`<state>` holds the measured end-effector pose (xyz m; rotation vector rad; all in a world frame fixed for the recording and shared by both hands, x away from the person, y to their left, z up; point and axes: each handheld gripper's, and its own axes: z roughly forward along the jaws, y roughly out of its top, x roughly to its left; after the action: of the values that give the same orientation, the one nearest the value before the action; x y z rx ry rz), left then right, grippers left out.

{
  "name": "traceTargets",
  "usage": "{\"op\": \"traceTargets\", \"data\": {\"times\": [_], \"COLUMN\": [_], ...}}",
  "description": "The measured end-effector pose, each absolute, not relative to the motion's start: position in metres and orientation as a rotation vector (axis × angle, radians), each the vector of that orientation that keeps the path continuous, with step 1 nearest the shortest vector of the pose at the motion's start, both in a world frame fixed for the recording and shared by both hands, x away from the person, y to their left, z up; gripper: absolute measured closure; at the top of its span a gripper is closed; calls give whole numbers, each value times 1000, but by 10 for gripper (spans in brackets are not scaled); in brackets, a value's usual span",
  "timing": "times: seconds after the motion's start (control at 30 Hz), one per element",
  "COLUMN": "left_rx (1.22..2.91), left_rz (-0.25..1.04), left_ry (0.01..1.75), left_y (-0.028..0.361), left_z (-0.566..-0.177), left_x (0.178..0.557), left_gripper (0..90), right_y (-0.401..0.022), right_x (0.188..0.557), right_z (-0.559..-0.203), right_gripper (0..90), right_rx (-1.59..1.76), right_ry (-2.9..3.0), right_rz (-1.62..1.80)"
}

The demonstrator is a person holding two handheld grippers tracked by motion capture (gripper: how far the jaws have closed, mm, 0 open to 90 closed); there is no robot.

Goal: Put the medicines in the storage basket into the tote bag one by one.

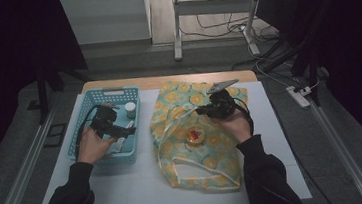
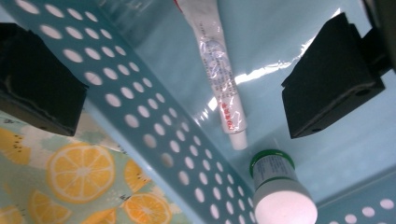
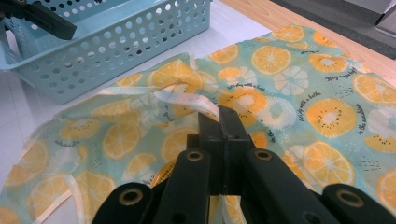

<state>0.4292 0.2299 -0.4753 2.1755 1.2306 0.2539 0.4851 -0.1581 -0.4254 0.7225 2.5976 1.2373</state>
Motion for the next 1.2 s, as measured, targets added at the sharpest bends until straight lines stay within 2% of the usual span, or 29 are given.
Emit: {"op": "traceTargets", "data": {"times": [0.5,0.73,0.8,1.0,1.2], "left_rx": [2346,2405,2418,2462,2444], "left_rz": [202,197,201,172,133], "left_ry": [1340,1375,1376,1337,1341], "left_y": [229,227,226,222,223], "left_z": [-502,-510,-510,-512,-512], "left_x": [448,451,451,450,450], "left_gripper": [0,48,87,363,551], "right_y": [-157,-157,-157,-156,-156], "right_x": [485,484,484,484,484], "right_z": [-426,-425,-425,-426,-426], "right_gripper": [899,898,899,899,898], "right_rx": [719,716,715,711,713], "right_ry": [2602,2603,2603,2604,2605], "right_rz": [1235,1235,1234,1233,1232]}}
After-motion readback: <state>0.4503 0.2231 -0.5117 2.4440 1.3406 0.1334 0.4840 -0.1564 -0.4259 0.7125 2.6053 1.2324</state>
